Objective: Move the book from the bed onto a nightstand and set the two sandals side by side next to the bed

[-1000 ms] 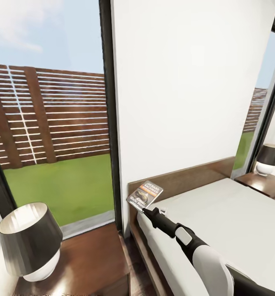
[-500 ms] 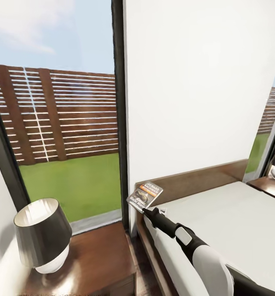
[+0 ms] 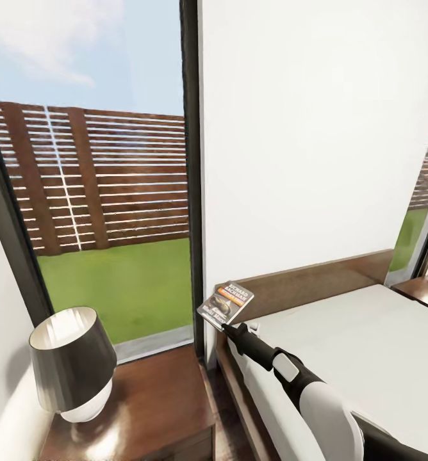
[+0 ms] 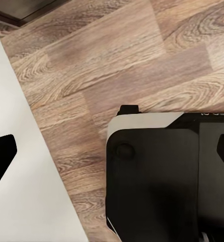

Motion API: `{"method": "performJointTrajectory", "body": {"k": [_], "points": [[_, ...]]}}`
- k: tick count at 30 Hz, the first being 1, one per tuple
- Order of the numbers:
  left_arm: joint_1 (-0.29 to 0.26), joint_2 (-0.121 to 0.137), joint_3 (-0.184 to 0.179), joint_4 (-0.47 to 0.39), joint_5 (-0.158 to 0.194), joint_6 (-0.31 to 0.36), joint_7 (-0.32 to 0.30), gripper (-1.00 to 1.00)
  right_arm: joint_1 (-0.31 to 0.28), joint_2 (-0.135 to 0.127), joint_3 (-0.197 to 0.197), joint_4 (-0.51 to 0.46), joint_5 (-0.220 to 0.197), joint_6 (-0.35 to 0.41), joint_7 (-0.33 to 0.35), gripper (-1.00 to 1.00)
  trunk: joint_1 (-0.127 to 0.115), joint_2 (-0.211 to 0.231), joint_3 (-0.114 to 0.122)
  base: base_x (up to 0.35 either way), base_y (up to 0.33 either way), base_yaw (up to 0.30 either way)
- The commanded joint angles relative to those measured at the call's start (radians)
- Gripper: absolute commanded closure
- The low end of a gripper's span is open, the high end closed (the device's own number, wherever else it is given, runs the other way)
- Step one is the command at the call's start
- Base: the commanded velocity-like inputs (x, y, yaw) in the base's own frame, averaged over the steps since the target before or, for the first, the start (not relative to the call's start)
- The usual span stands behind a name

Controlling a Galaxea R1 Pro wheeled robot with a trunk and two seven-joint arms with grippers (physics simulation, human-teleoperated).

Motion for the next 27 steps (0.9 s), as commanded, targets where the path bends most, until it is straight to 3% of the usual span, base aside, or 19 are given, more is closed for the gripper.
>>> {"method": "performJointTrajectory", "body": {"k": [1,11,21,27], "points": [[0.0,0.001,-0.008,-0.002,0.007,0.005,0.007,-1.0,0.0,0.0,-0.002,-0.001,-0.007,0.008,0.0,1.0,0.0,-0.001,0.0,0.0,0.0,0.005],[0.0,0.001,-0.008,-0.002,0.007,0.004,0.007,-1.0,0.0,0.0,-0.002,-0.001,-0.007,0.007,0.0,1.0,0.0,-0.001,0.0,0.0,0.0,0.018],[0.004,0.001,-0.008,0.004,0.008,-0.018,0.009,-1.0,0.0,0.0,-0.001,0.0,-0.007,0.007,0.0,1.0,0.0,-0.001,0.0,0.0,0.0,0.146],[0.004,0.0,-0.007,0.049,0.015,-0.026,0.01,-1.0,0.0,0.0,-0.002,0.0,-0.007,0.007,0.0,1.0,0.0,-0.001,0.0,0.0,0.0,0.15]]}}
